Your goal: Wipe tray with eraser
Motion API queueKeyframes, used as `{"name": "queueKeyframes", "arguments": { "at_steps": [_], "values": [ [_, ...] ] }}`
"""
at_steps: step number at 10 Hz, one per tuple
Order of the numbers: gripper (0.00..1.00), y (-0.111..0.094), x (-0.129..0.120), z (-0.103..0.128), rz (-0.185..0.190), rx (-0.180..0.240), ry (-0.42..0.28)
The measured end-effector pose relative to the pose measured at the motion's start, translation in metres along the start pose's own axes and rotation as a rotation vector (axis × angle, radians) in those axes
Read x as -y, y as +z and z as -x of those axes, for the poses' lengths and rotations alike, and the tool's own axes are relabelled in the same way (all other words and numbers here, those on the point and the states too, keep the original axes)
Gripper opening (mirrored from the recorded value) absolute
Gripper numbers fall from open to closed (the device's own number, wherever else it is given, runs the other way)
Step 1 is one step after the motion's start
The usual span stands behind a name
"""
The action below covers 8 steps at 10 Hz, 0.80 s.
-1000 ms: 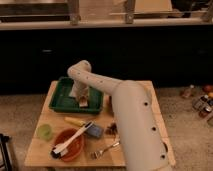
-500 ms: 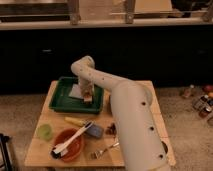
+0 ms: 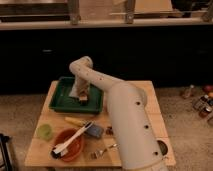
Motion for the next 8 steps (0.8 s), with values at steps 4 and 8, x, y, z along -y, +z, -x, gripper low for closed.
{"name": "queueKeyframes", "arguments": {
  "at_steps": [4, 8],
  "values": [
    [0.04, 0.003, 0.017, 0.027, -0.043, 0.06, -0.096],
    [0.04, 0.003, -0.023, 0.049, 0.033, 0.127, -0.073]
  ]
}}
